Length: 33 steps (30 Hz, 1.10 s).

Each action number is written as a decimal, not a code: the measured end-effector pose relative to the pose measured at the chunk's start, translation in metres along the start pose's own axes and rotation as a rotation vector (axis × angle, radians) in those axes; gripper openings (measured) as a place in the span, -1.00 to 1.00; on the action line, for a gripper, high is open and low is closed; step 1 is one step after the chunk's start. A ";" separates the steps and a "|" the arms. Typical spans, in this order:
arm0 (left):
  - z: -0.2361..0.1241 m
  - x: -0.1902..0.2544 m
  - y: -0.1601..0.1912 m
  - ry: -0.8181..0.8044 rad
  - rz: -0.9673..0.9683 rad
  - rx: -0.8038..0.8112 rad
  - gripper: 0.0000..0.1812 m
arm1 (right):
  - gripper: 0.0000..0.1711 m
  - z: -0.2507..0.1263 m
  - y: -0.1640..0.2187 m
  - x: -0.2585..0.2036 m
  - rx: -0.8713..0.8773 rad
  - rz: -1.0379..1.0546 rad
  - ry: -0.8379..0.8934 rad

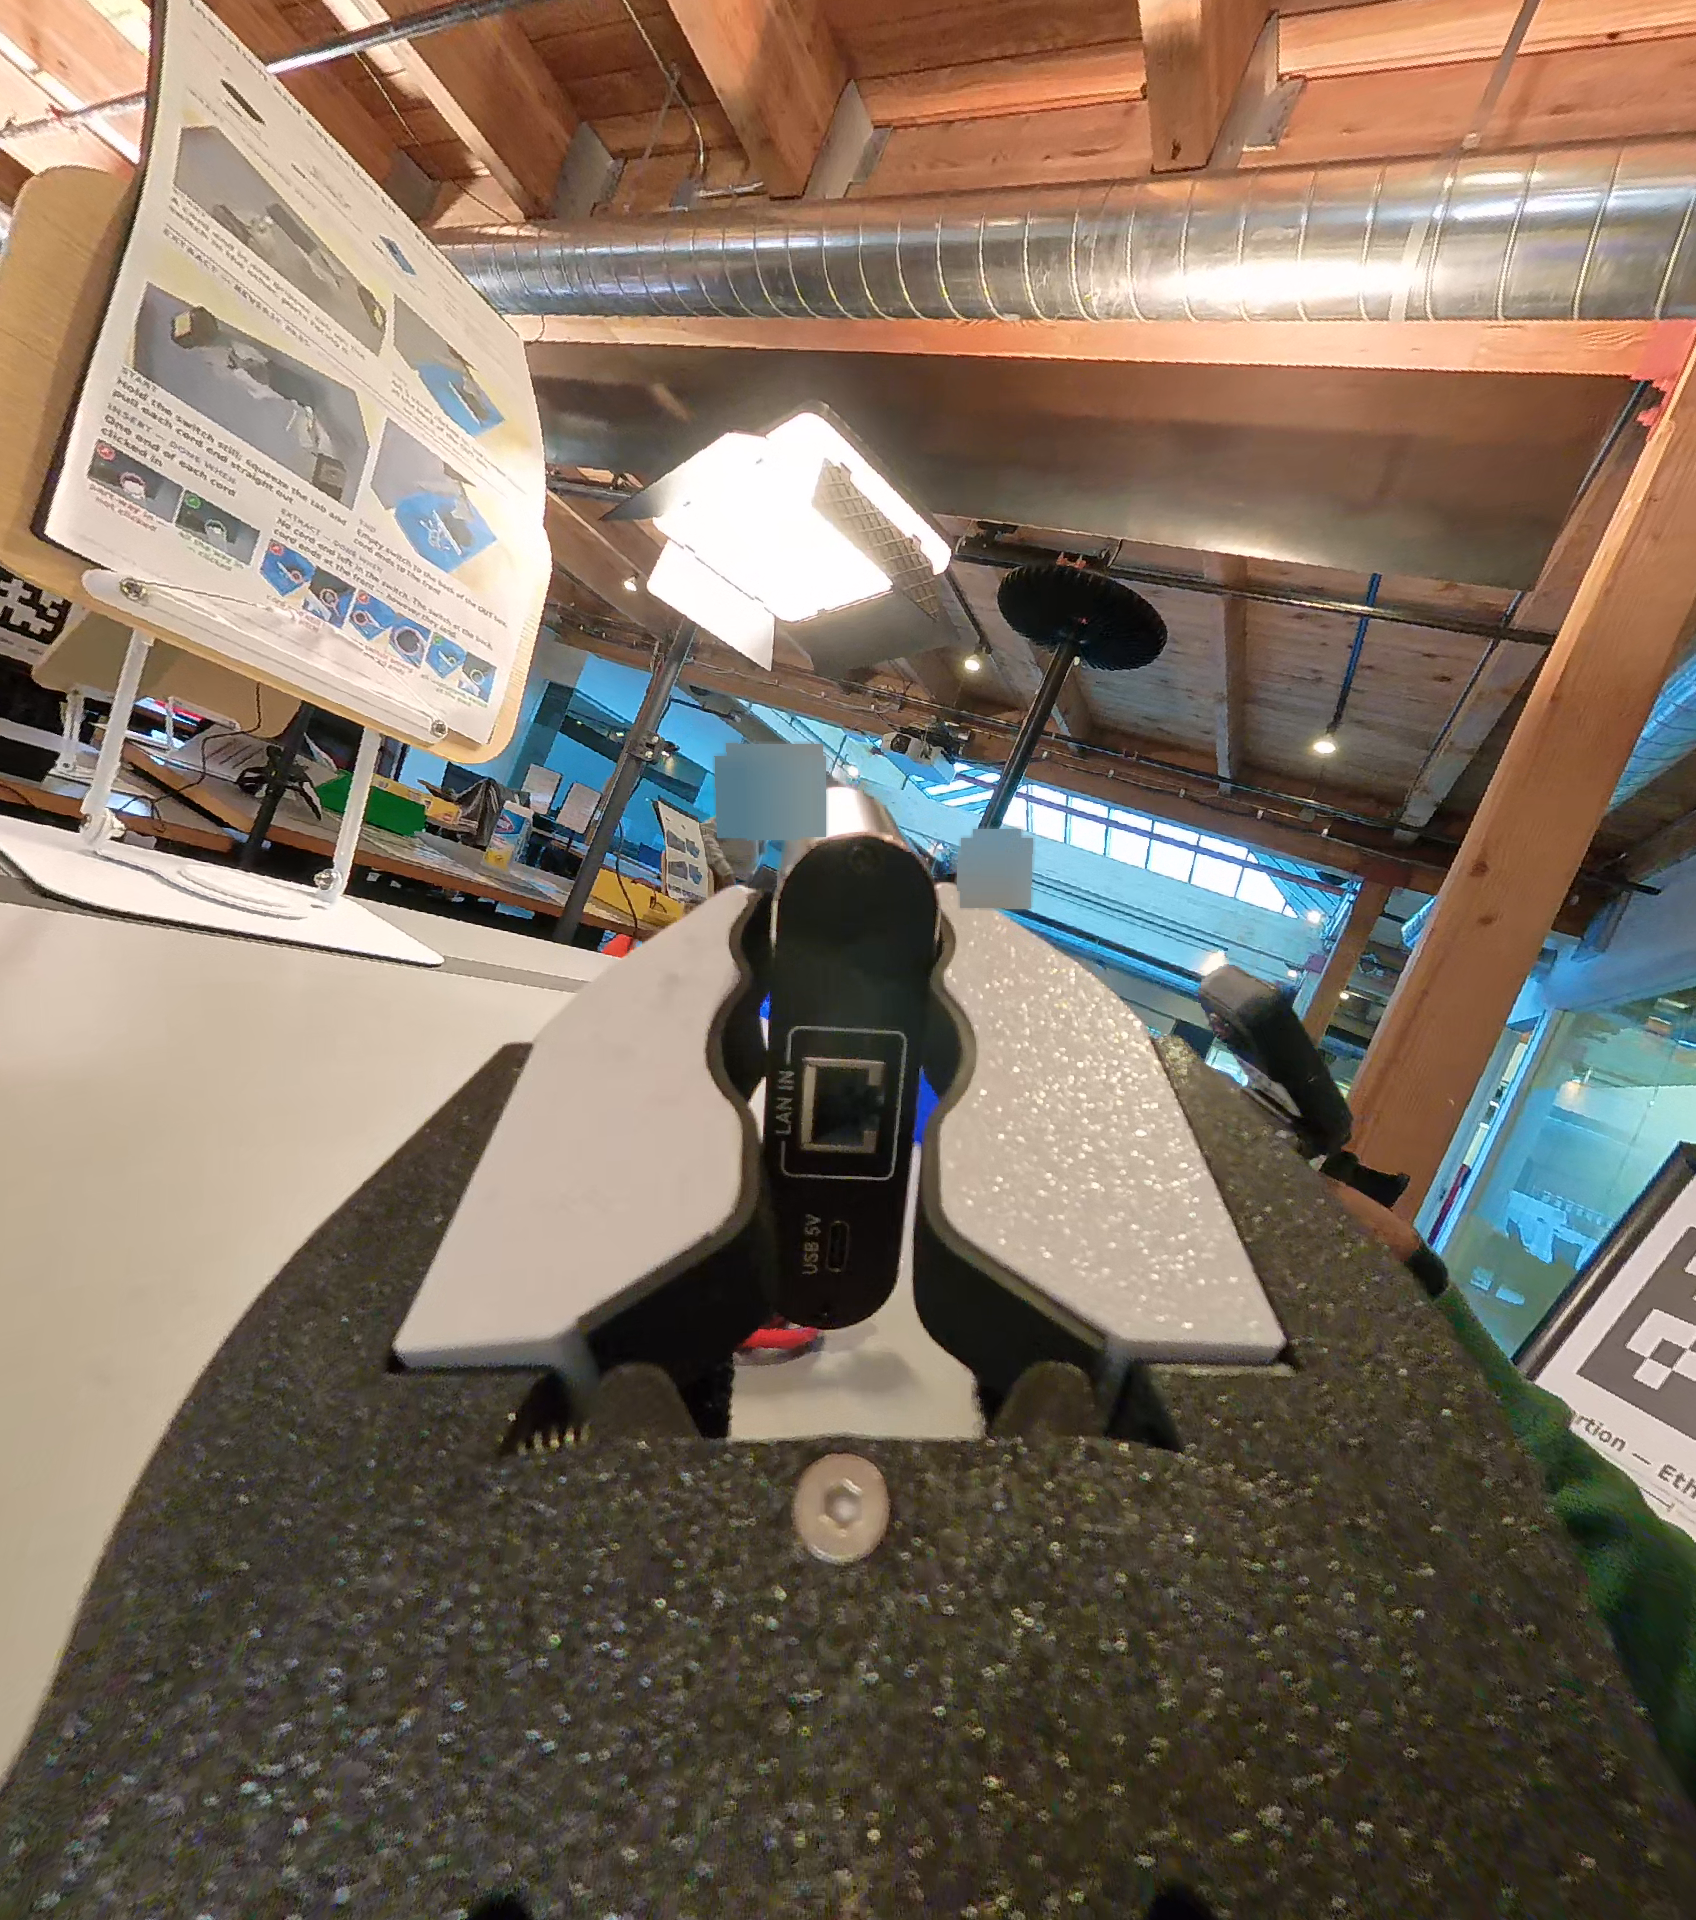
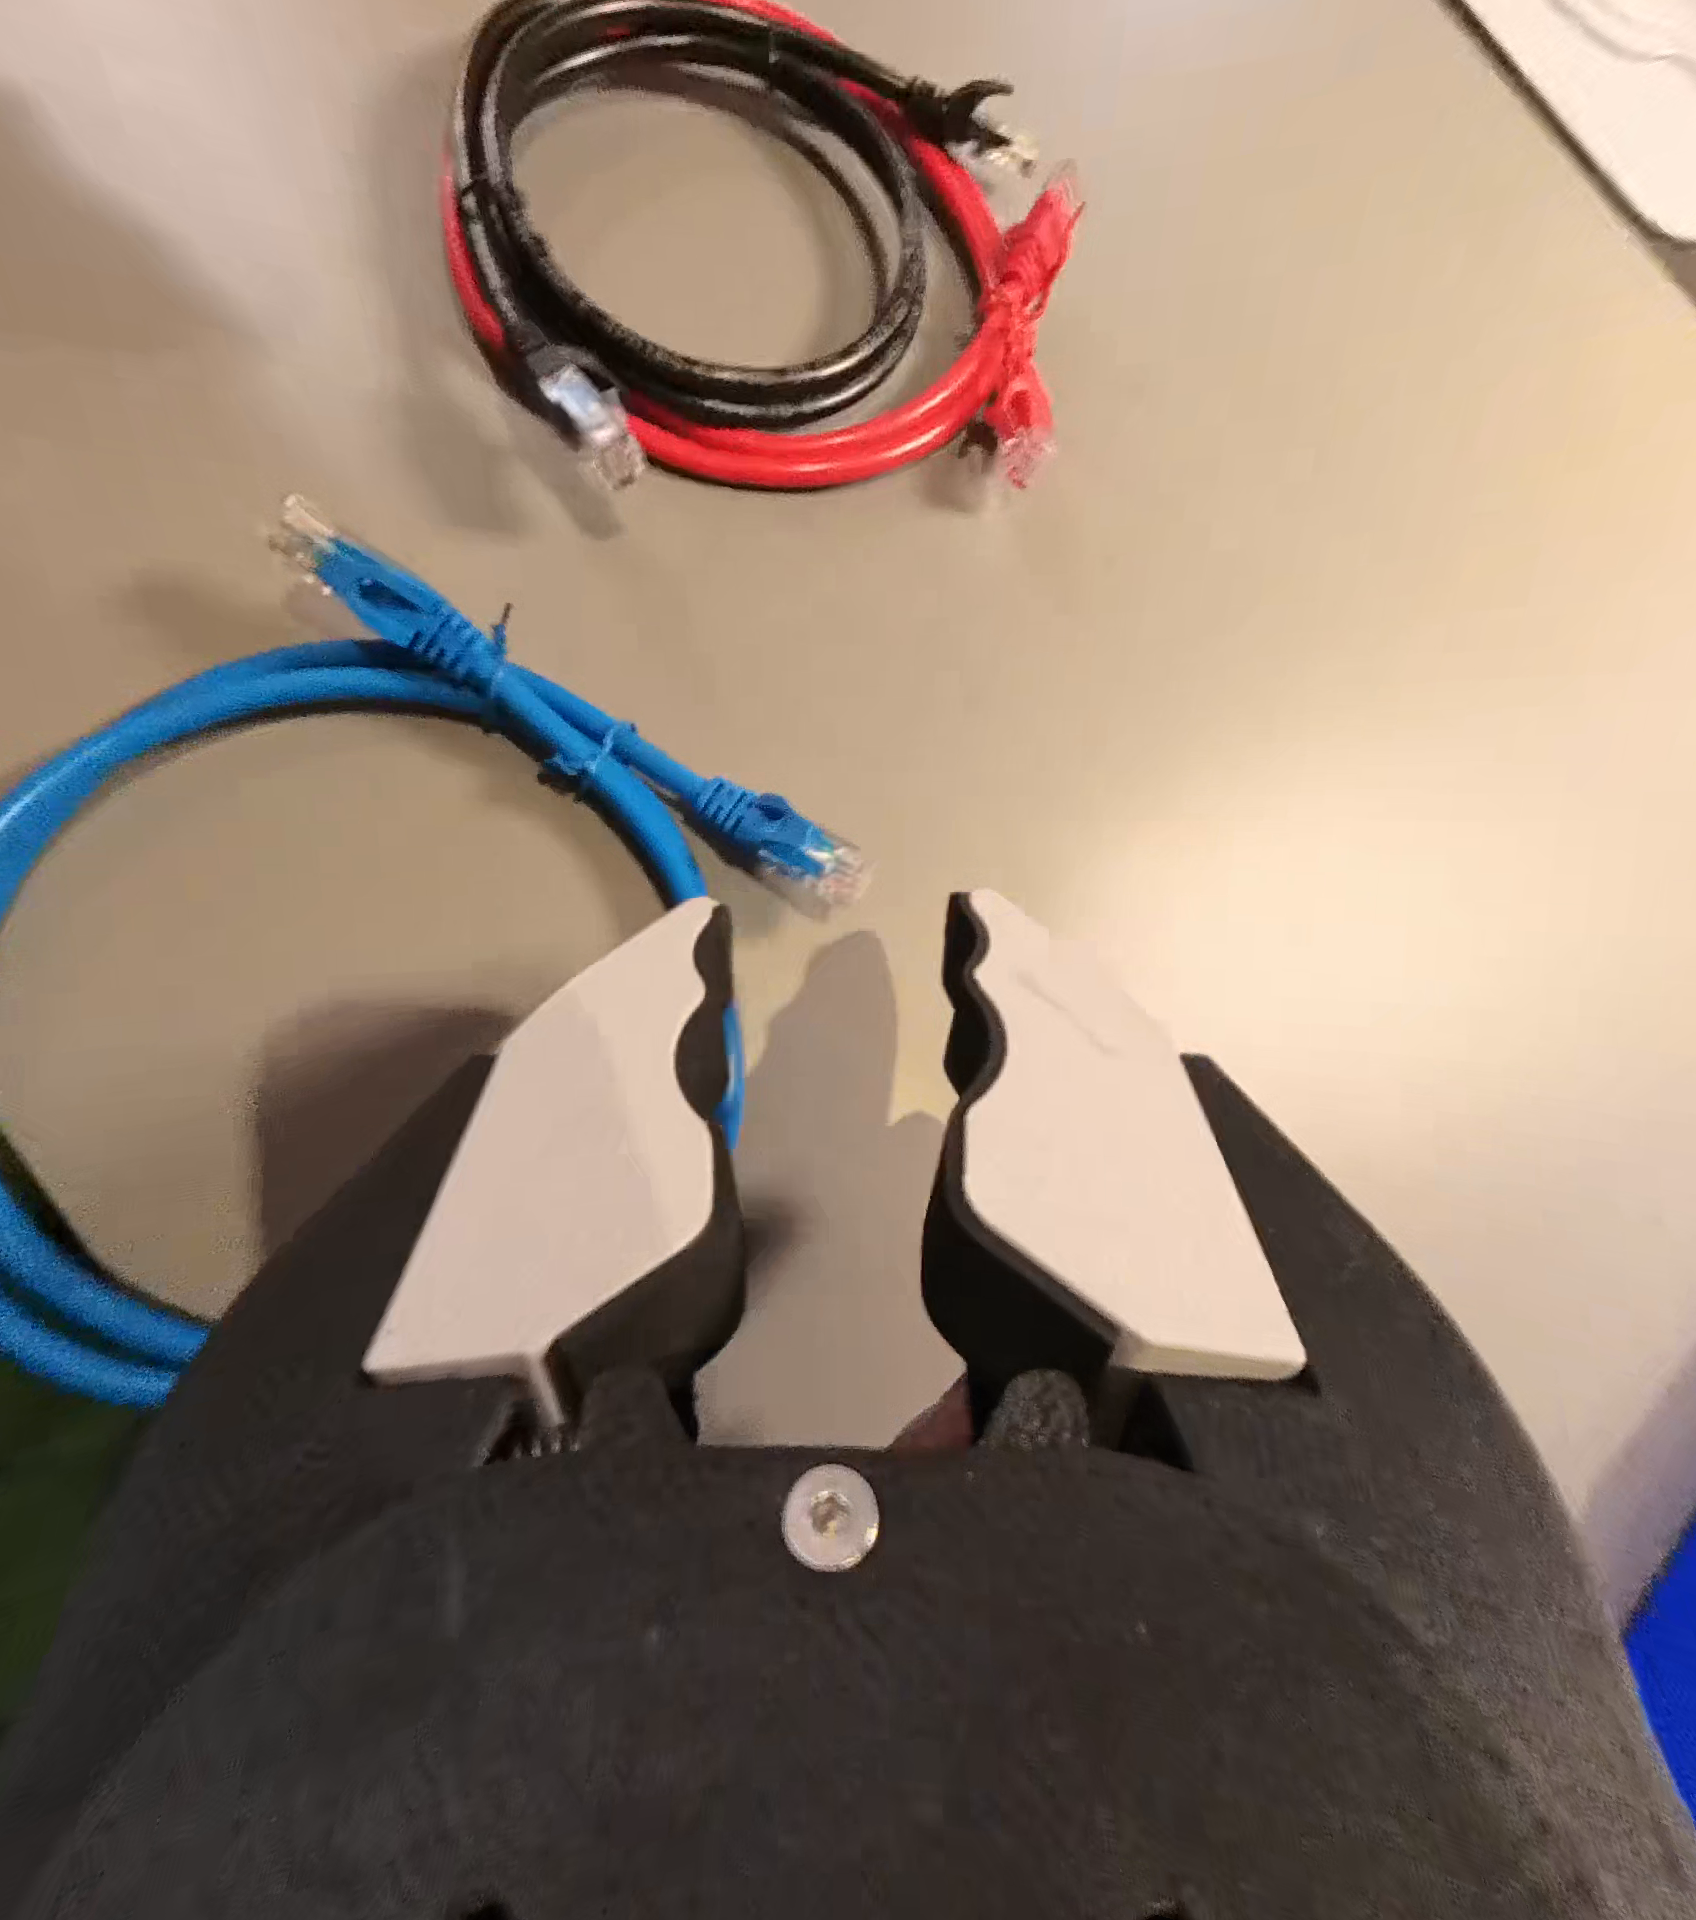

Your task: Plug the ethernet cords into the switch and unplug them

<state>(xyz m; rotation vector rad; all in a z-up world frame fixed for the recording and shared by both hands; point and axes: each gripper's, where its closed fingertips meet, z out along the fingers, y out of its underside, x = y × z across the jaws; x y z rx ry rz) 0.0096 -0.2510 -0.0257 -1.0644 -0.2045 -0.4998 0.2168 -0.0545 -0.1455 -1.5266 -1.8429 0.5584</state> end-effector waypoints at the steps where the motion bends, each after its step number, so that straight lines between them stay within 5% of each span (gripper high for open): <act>1: 0.001 0.000 0.001 0.002 -0.002 -0.006 -0.70 | -0.51 0.002 0.000 -0.005 -0.003 -0.022 -0.022; 7: 0.010 0.021 0.018 0.136 -0.061 -0.092 -0.70 | -0.52 0.023 -0.044 -0.064 0.192 -0.454 -0.101; 10: 0.016 0.038 0.033 0.232 -0.094 -0.173 -0.70 | -0.61 0.039 -0.048 -0.073 0.158 -0.564 -0.117; 19: 0.029 0.063 0.075 0.332 -0.219 -0.418 -0.70 | -0.62 0.052 -0.042 -0.080 0.057 -0.322 -0.239; 23: 0.036 0.067 0.091 0.306 -0.238 -0.483 -0.70 | -0.62 0.029 -0.050 -0.098 0.092 -0.305 -0.336; 28: 0.045 0.072 0.113 0.277 -0.256 -0.572 -0.70 | -0.58 0.040 -0.049 -0.085 0.085 -0.283 -0.268; 33: 0.050 0.073 0.129 0.223 -0.245 -0.637 -0.71 | -0.80 0.048 -0.049 -0.095 0.082 -0.272 -0.284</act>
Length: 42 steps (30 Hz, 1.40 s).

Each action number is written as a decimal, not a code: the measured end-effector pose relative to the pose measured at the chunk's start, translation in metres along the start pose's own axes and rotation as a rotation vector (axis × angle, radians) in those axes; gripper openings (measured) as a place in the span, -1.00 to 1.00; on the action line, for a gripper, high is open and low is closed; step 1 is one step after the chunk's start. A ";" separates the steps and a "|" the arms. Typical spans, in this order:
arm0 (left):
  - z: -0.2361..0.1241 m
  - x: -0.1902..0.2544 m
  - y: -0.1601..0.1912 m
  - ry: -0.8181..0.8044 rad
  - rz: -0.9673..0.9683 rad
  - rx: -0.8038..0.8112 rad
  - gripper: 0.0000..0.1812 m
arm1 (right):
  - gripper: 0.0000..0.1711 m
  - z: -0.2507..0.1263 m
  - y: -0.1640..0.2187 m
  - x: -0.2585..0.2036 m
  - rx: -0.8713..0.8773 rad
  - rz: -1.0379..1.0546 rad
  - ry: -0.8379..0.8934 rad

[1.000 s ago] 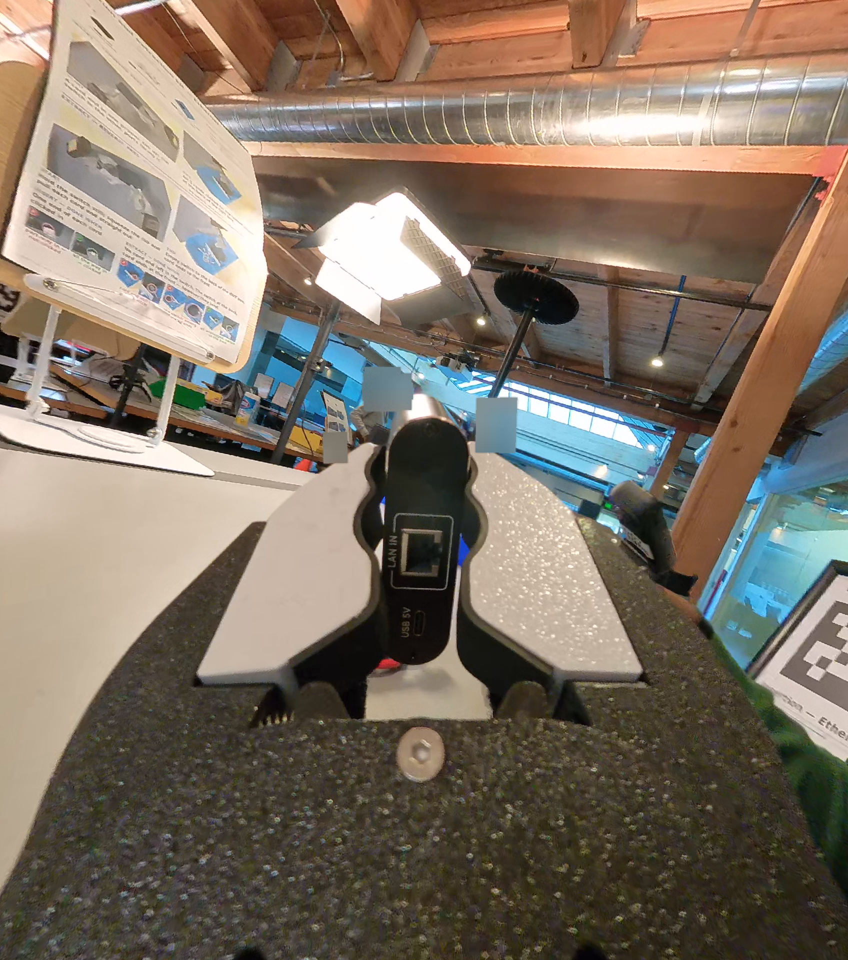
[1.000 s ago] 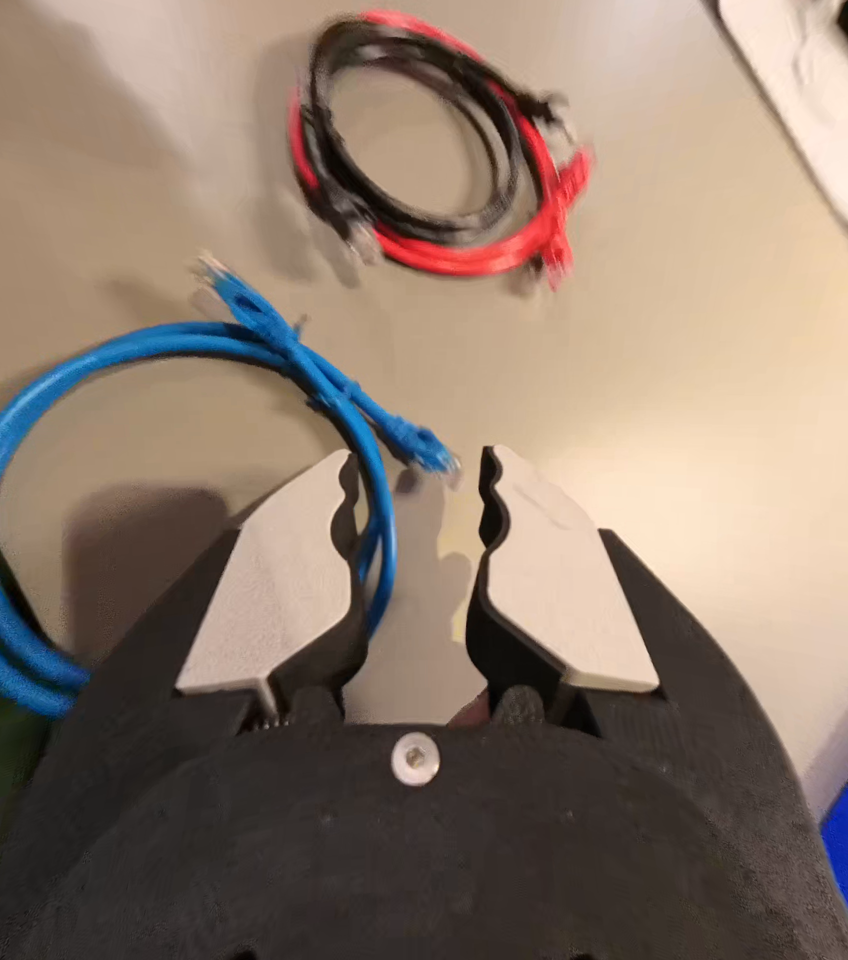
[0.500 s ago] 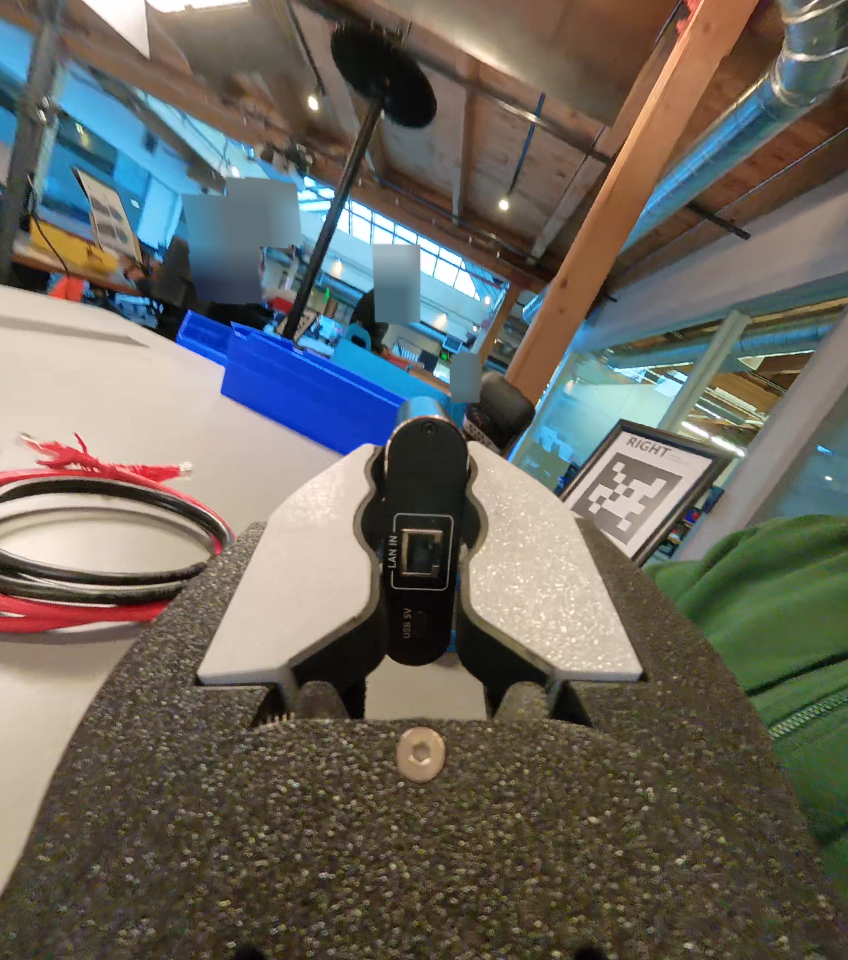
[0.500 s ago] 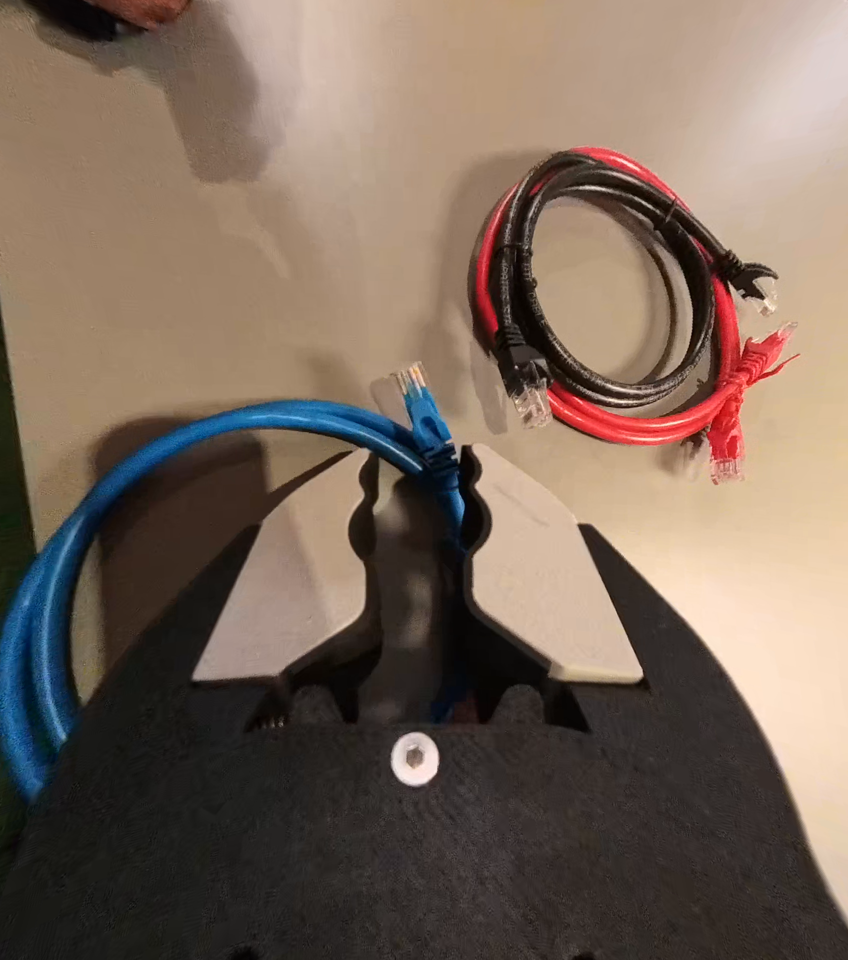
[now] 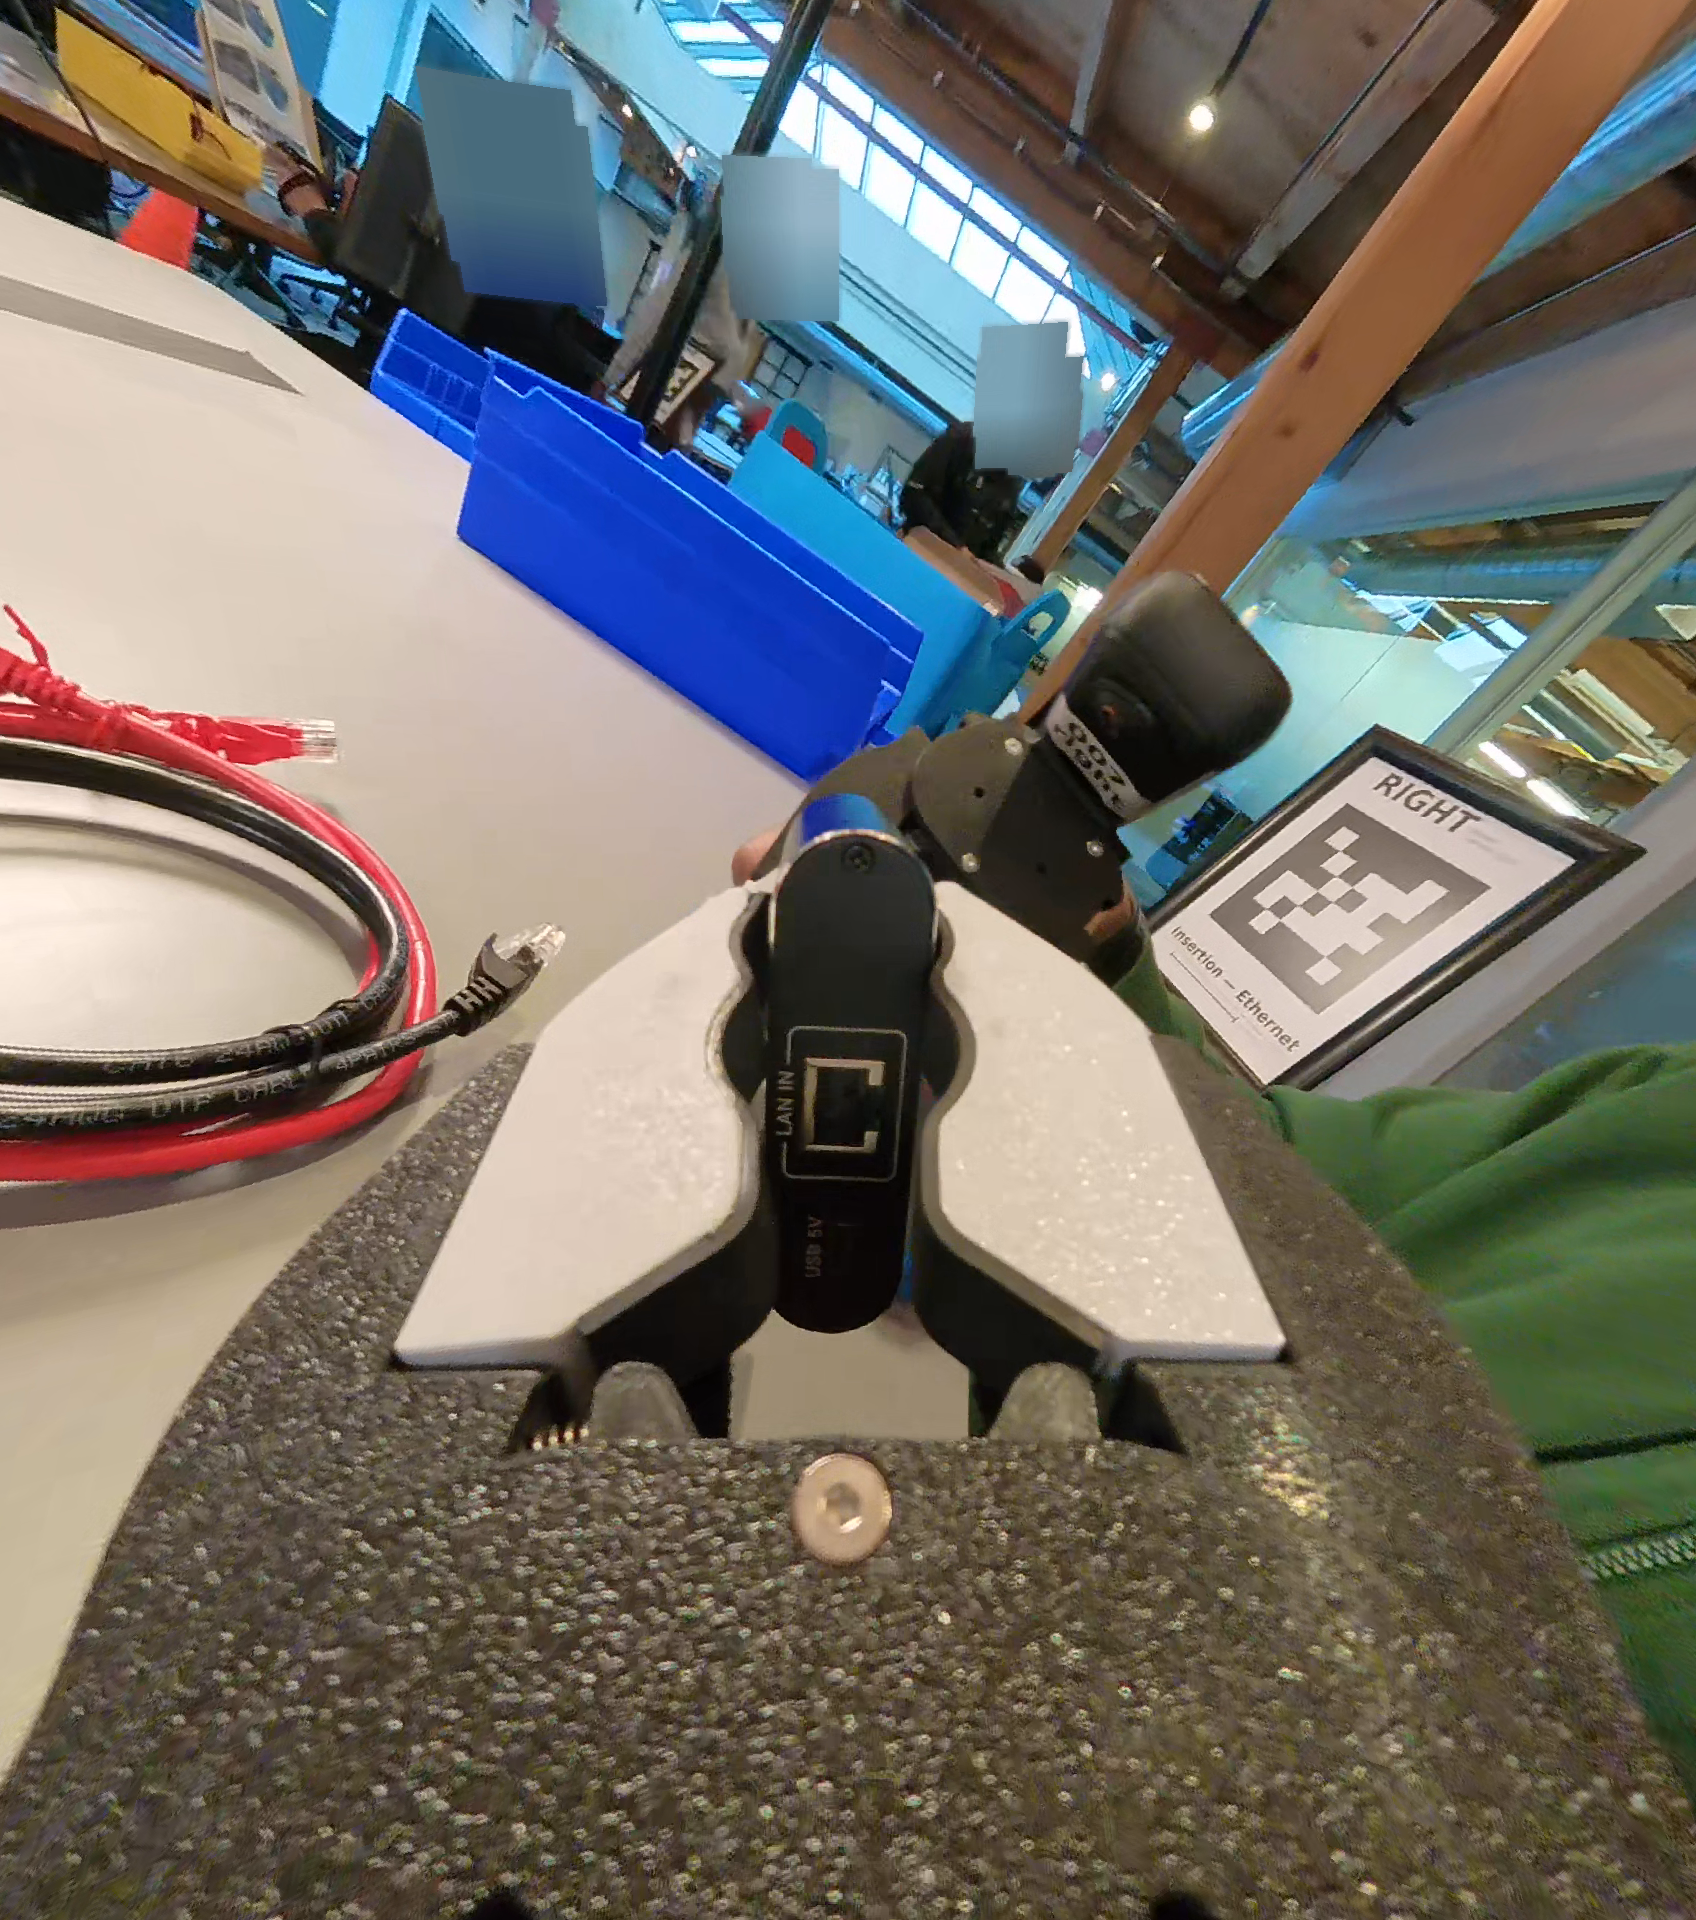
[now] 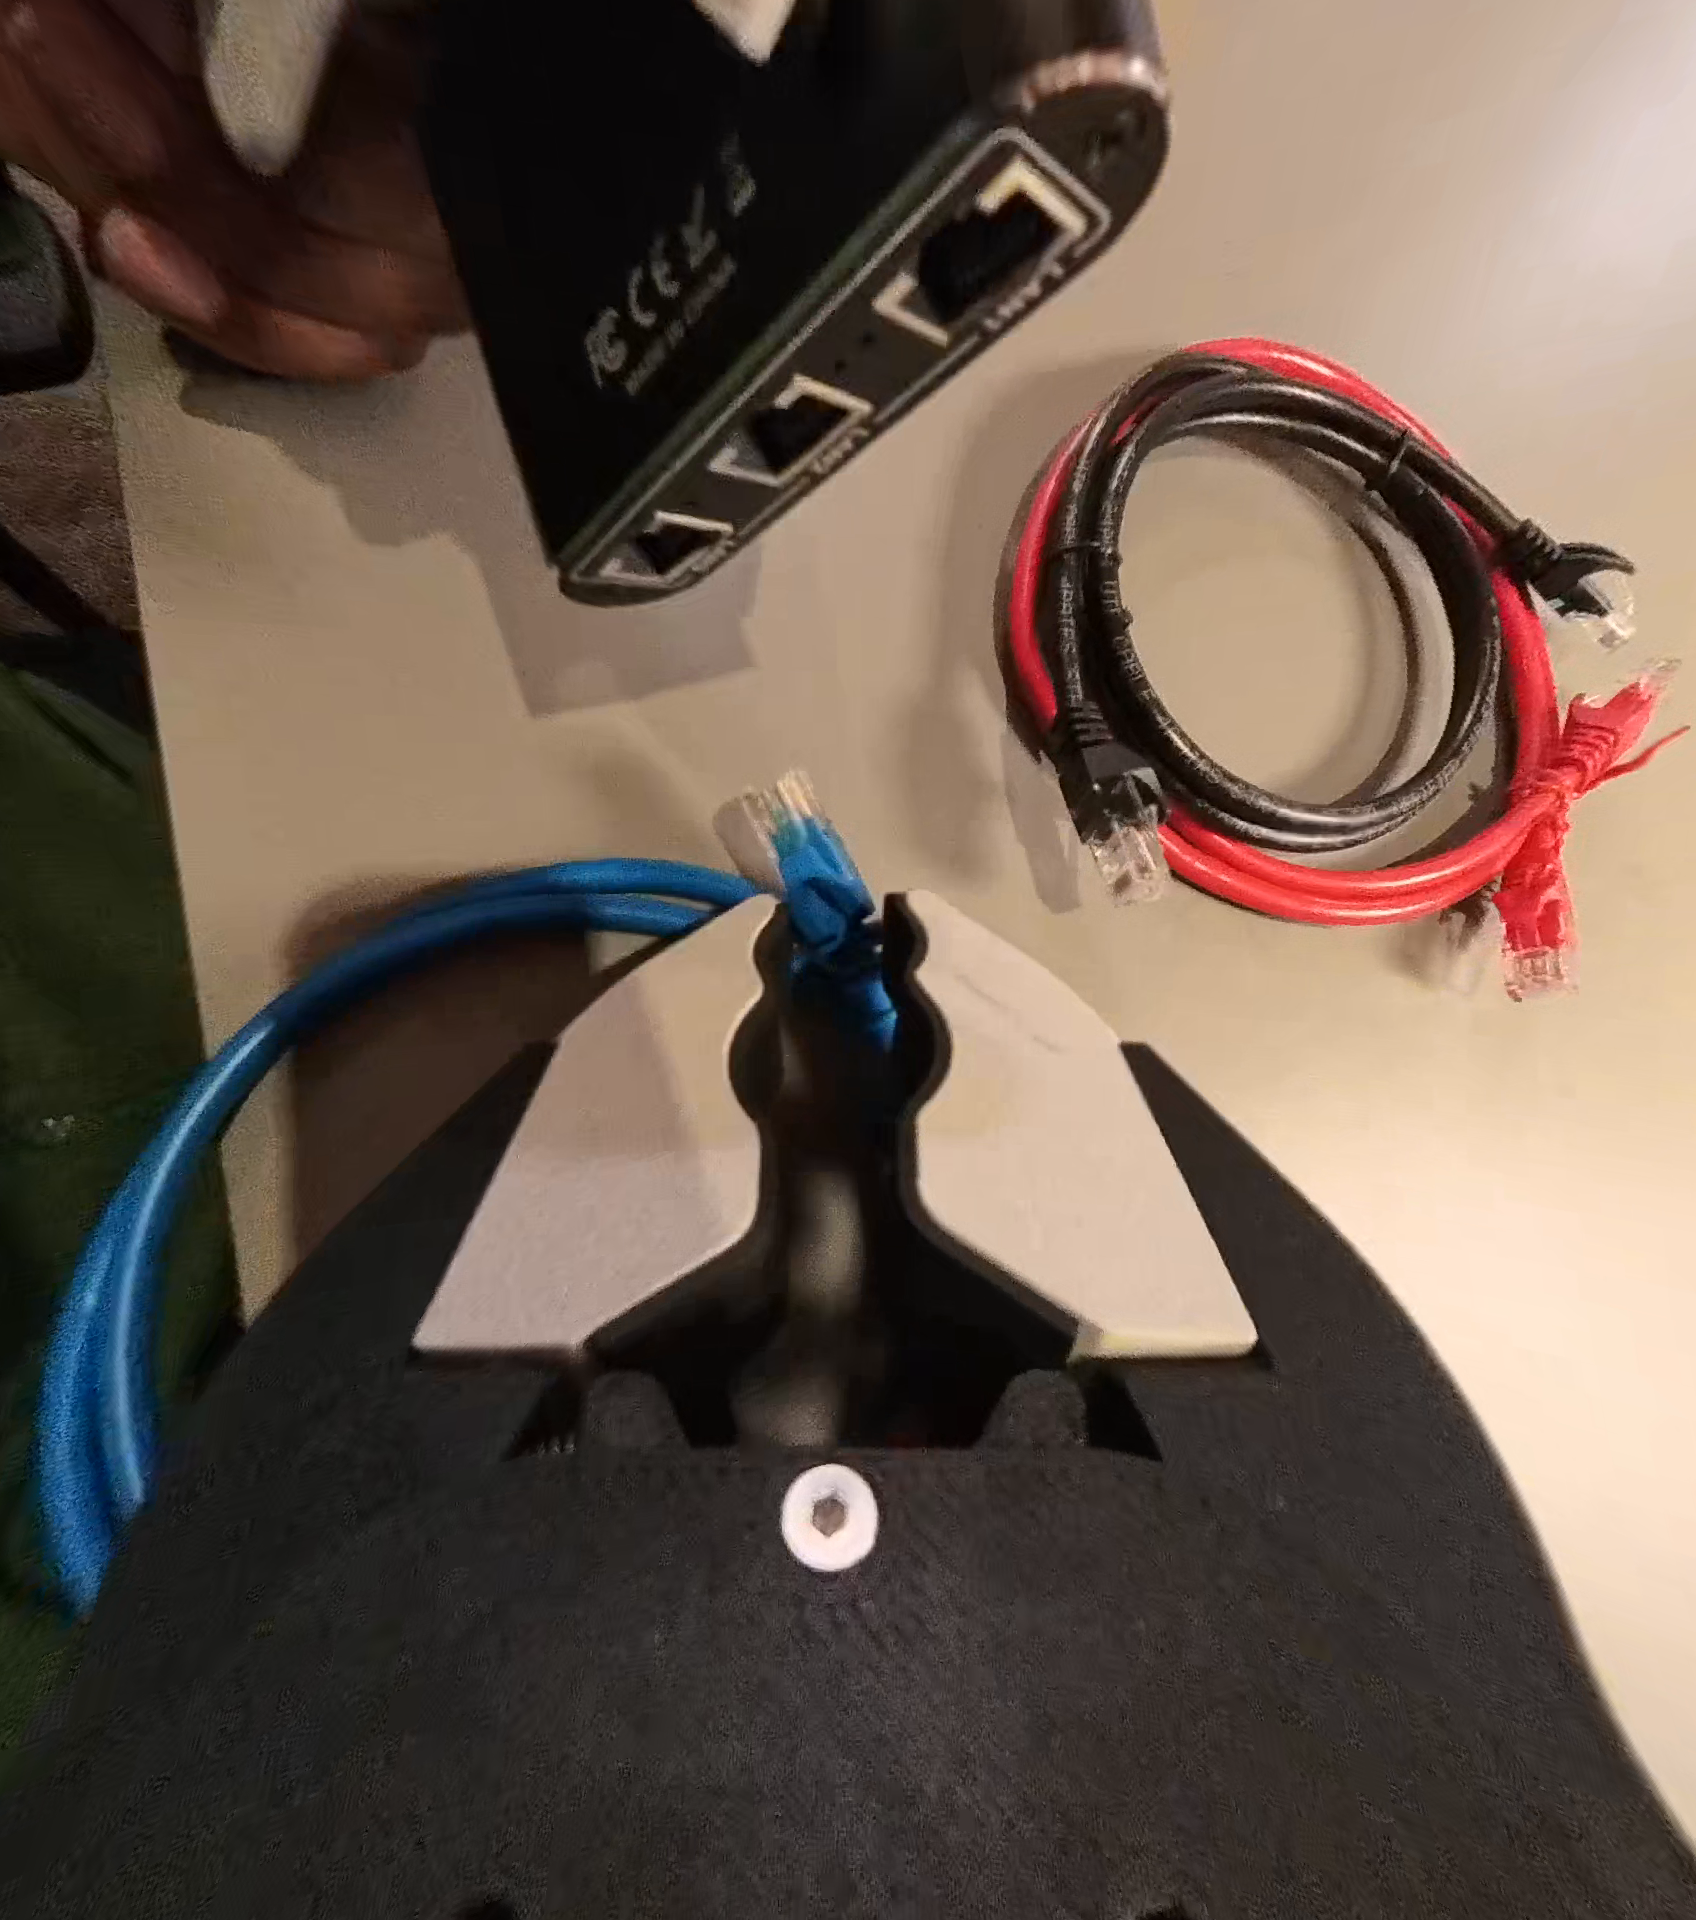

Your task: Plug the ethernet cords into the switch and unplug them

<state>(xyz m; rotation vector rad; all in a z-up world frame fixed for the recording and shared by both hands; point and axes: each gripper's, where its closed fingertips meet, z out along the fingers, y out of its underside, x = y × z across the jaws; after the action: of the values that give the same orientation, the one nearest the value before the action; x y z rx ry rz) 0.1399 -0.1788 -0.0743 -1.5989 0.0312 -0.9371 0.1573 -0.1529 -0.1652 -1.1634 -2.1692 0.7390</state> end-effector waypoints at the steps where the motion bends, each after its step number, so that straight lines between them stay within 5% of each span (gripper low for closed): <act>1: -0.001 -0.001 -0.001 -0.005 -0.002 0.008 -0.71 | -0.81 0.000 -0.001 0.000 0.003 -0.011 0.016; 15: -0.025 0.000 -0.031 0.045 -0.005 0.253 -0.70 | -0.85 -0.027 -0.057 0.009 0.358 -0.346 0.451; 19: -0.030 0.010 -0.032 0.148 -0.011 0.265 -0.70 | -0.85 -0.032 -0.066 0.011 0.369 -0.438 0.584; 42: -0.026 0.010 -0.036 0.042 0.147 0.293 -0.70 | -0.85 -0.035 -0.077 0.011 0.142 -0.616 0.847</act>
<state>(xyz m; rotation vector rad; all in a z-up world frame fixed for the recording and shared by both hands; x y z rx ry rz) 0.1148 -0.1953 -0.0397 -1.2889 0.0380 -0.8196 0.1341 -0.1723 -0.0859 -0.5155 -1.5581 0.0776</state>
